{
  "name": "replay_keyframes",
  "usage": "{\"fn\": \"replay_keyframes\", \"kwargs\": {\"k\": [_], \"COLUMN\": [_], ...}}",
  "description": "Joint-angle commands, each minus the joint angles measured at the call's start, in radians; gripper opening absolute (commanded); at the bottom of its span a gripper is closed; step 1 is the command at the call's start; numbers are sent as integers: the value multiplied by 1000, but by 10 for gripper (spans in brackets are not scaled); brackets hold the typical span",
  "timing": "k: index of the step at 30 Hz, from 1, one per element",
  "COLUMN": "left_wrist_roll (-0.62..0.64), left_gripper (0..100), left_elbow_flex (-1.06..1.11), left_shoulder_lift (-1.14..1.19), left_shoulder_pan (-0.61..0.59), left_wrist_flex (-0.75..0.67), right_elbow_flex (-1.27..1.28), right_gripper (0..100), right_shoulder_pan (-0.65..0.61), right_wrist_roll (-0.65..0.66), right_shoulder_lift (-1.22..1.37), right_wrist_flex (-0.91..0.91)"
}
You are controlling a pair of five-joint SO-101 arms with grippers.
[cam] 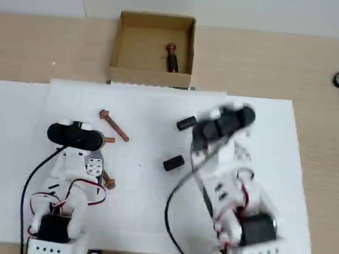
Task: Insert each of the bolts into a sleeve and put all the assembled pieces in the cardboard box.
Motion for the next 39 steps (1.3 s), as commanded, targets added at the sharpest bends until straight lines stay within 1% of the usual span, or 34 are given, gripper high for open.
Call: {"fn": "replay_keyframes", "kwargs": {"k": [1,4,10,13,21,27,31,37,39], "left_wrist_roll": [3,3,3,3,3,5,5,5,5], "left_gripper": [7,7,7,7,7,7,7,7,7], "left_elbow_flex": [-4,-4,-4,-4,-4,-4,-4,-4,-4], "left_shoulder_lift": [-8,-8,-8,-8,-8,-8,-8,-8,-8], "left_shoulder_pan": [5,3,3,3,3,0,-2,-2,-2], "left_wrist_flex": [-28,-28,-28,-28,-28,-26,-25,-25,-25], "right_elbow_flex": [-238,-374,-605,-735,-1188,-1494,-1640,-1723,-1723], "right_gripper": [4,4,4,4,4,4,8,13,52], "right_shoulder_pan": [13,10,7,7,7,7,-1,-33,-36], "right_wrist_roll": [-6,0,60,60,61,61,64,78,114], "right_shoulder_lift": [289,479,786,946,1414,1709,1857,1929,1931], "right_wrist_flex": [-97,-153,-286,-343,-398,-403,-394,-263,-217]}}
